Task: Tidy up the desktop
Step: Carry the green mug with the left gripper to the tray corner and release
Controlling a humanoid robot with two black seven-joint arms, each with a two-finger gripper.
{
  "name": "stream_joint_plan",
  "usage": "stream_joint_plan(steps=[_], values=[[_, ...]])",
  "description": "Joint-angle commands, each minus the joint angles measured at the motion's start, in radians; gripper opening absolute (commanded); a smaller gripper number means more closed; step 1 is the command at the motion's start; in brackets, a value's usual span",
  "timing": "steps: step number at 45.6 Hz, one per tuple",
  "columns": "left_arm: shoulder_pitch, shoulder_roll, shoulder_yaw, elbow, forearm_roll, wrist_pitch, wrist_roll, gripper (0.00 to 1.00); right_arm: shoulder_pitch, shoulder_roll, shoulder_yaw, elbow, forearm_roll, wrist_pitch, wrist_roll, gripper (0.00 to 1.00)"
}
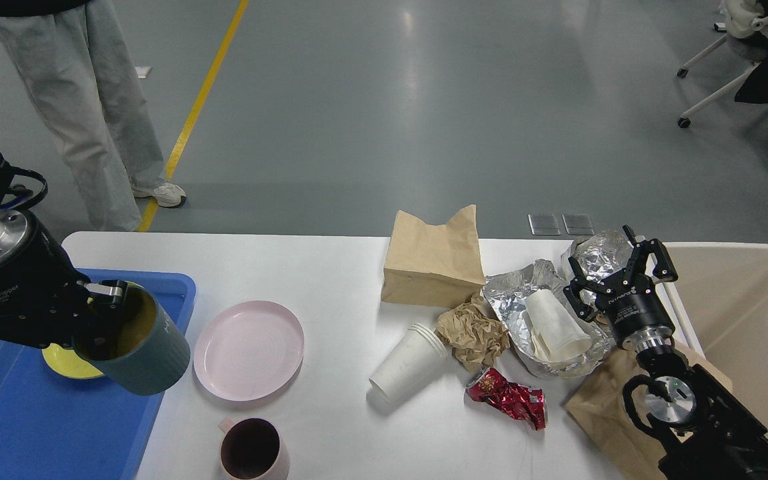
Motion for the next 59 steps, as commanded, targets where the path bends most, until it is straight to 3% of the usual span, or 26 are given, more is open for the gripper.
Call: stream_joint_plan(steps=[1, 8, 17, 24, 30, 40, 49, 59], values=[[-0.002, 0.014, 0.016, 0.021, 0.007, 0.0, -0.004, 0.0, 0.0, 0.0, 0.0, 0.0, 0.0, 0.0, 0.0, 1.0], [0.095, 0.092, 0.046, 0.105, 0.12, 0.021, -0.016, 0.0, 0.0, 0.0, 0.0, 0.0, 0.0, 0.0, 0.0, 1.0], [0.286, 0.26, 0.027, 0.311, 0.244, 0.003, -0.079, 0.0, 0.0, 0.0, 0.0, 0.002, 0.0, 0.0, 0.0, 1.0], [0.493, 0.414, -0.075, 0.521, 0.349, -0.005, -0.13, 0.01, 0.0, 0.0, 0.0, 0.0, 0.0, 0.0, 0.0, 1.0], [0.687, 0.498, -0.22, 0.69, 0.422, -0.007, -0.133, 0.01, 0.0, 0.0, 0.0, 0.0, 0.001, 0.0, 0.0, 1.0], [1.001, 0.532, -0.473, 0.938, 0.513, -0.011, -0.136, 0.01, 0.0, 0.0, 0.0, 0.0, 0.0, 0.0, 0.0, 1.0], [1.23, 0.515, -0.678, 1.056, 0.585, -0.007, -0.133, 0.01, 0.0, 0.0, 0.0, 0.0, 0.0, 0.0, 0.0, 1.0], [1.325, 0.485, -0.726, 1.144, 0.606, 0.007, -0.131, 0.01, 0.0, 0.0, 0.0, 0.0, 0.0, 0.0, 0.0, 1.0]])
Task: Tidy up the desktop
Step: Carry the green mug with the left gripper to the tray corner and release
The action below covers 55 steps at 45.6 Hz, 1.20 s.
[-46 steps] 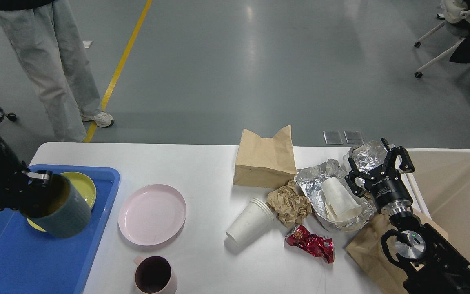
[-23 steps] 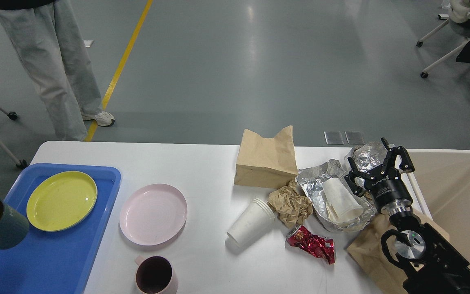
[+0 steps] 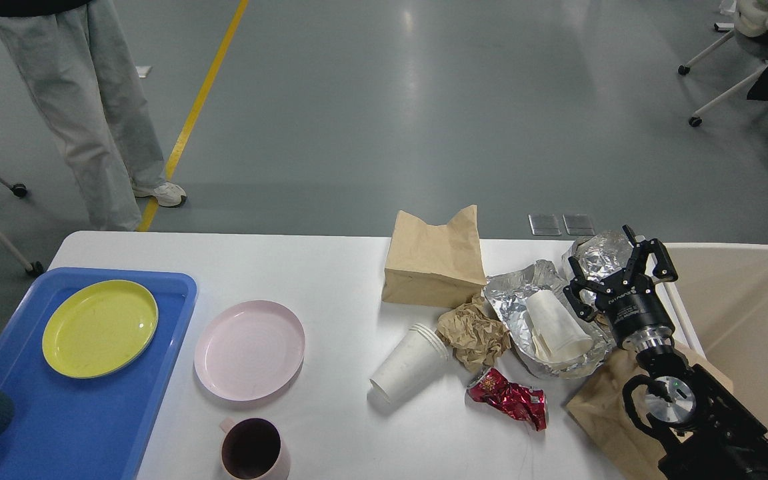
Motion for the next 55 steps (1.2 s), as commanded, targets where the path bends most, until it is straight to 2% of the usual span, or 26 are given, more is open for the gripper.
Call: stream_joint_plan(steps=[1, 12, 16, 20, 26, 31, 35, 43, 55], values=[[0.052, -0.028, -0.027, 0.035, 0.019, 0.01, -0.003, 0.01, 0.0, 0.002, 0.0, 0.0, -0.001, 0.0, 0.0, 1.0], [0.076, -0.056, -0.05, 0.05, 0.019, 0.034, 0.0, 0.01, 0.0, 0.0, 0.0, -0.001, -0.001, 0.0, 0.0, 1.0], [0.084, -0.056, -0.045, 0.05, 0.019, 0.063, 0.003, 0.07, 0.0, 0.0, 0.0, -0.001, -0.001, 0.0, 0.0, 1.0], [0.095, -0.056, -0.045, 0.041, 0.015, 0.109, 0.003, 0.2, 0.0, 0.0, 0.0, 0.0, -0.001, 0.0, 0.0, 1.0], [0.109, -0.055, -0.048, 0.035, 0.005, 0.172, -0.001, 0.45, 0.0, 0.0, 0.0, -0.001, -0.001, 0.0, 0.0, 1.0], [0.116, -0.056, -0.048, 0.033, -0.015, 0.195, -0.001, 0.76, 0.0, 0.0, 0.0, 0.0, 0.001, 0.0, 0.0, 1.0], [0.118, -0.056, -0.048, 0.03, -0.019, 0.195, -0.003, 0.91, 0.0, 0.0, 0.0, 0.0, -0.001, 0.0, 0.0, 1.0], [0.118, -0.056, -0.048, 0.009, -0.019, 0.195, -0.004, 0.95, 0.0, 0.0, 0.0, 0.0, -0.001, 0.0, 0.0, 1.0], [0.076, -0.033, -0.037, -0.137, -0.111, 0.2, -0.006, 0.95, 0.0, 0.0, 0.0, 0.0, -0.001, 0.0, 0.0, 1.0]])
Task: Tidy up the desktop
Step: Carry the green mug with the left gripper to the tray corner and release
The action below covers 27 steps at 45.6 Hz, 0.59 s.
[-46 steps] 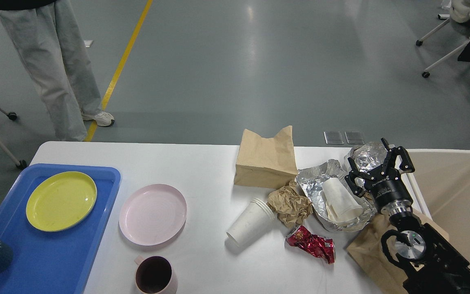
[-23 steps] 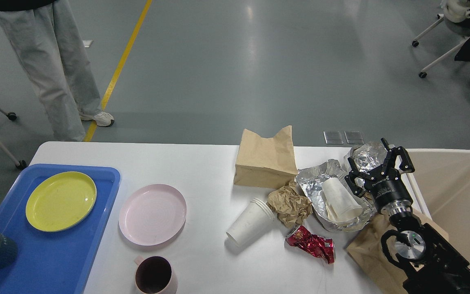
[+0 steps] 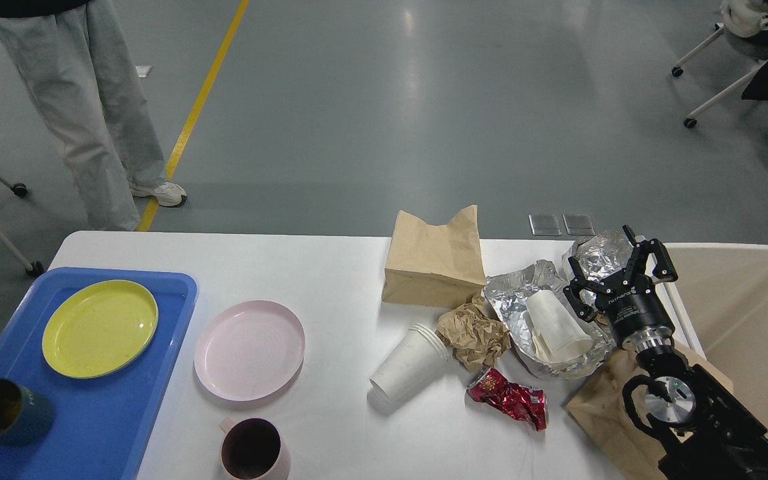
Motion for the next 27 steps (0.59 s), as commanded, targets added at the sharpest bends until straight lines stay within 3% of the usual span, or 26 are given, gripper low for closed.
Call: stream_joint_plan(steps=[1, 7, 27], values=[[-0.026, 0.024, 0.015, -0.061, -0.076, -0.003, 0.001, 0.95, 0.0, 0.0, 0.0, 0.0, 0.0, 0.0, 0.0, 1.0], [-0.056, 0.091, 0.028, -0.113, -0.147, -0.003, -0.001, 0.95, 0.0, 0.0, 0.0, 0.0, 0.0, 0.0, 0.0, 1.0], [-0.066, 0.131, 0.039, -0.119, -0.182, -0.007, 0.001, 0.96, 0.0, 0.0, 0.0, 0.0, 0.0, 0.0, 0.0, 1.0]])
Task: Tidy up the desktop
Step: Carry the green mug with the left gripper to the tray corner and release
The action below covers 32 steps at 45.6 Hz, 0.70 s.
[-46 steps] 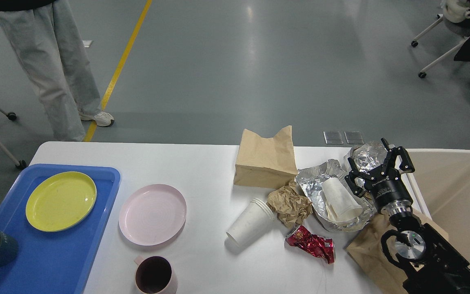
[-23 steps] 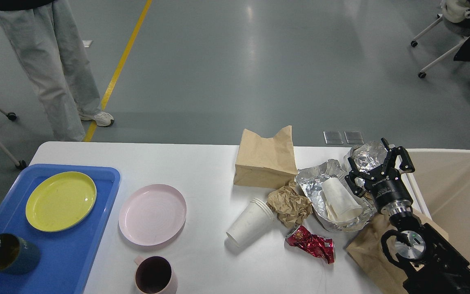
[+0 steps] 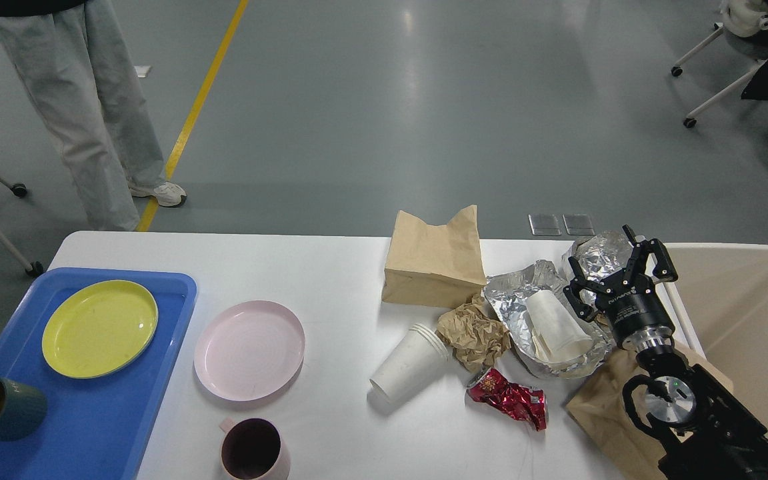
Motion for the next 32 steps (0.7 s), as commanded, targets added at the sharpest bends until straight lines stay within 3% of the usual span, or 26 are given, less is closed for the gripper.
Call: stream_joint_plan(steps=[1, 13, 16, 19, 23, 26, 32], values=[[0.0, 0.0, 0.008, 0.0, -0.002, 0.0, -0.008, 0.96, 0.0, 0.0, 0.0, -0.002, 0.0, 0.0, 0.0, 1.0], [-0.008, 0.004, 0.024, -0.011, -0.012, 0.012, 0.002, 0.95, 0.0, 0.0, 0.0, 0.0, 0.0, 0.0, 0.0, 1.0], [-0.008, 0.004, 0.037, -0.014, -0.012, 0.031, 0.002, 0.91, 0.0, 0.0, 0.0, 0.0, 0.001, 0.0, 0.0, 1.0], [-0.009, 0.004, 0.054, -0.025, -0.012, 0.073, 0.004, 0.8, 0.0, 0.0, 0.0, 0.0, 0.0, 0.0, 0.0, 1.0], [-0.011, 0.004, 0.088, -0.069, -0.009, 0.139, 0.01, 0.53, 0.0, 0.0, 0.0, 0.0, 0.0, 0.0, 0.0, 1.0], [-0.011, 0.004, 0.094, -0.078, -0.009, 0.137, 0.015, 0.32, 0.0, 0.0, 0.0, 0.0, 0.0, 0.0, 0.0, 1.0], [-0.011, 0.004, 0.093, -0.092, -0.012, 0.097, 0.051, 0.0, 0.0, 0.0, 0.0, 0.0, 0.0, 0.0, 0.0, 1.0]])
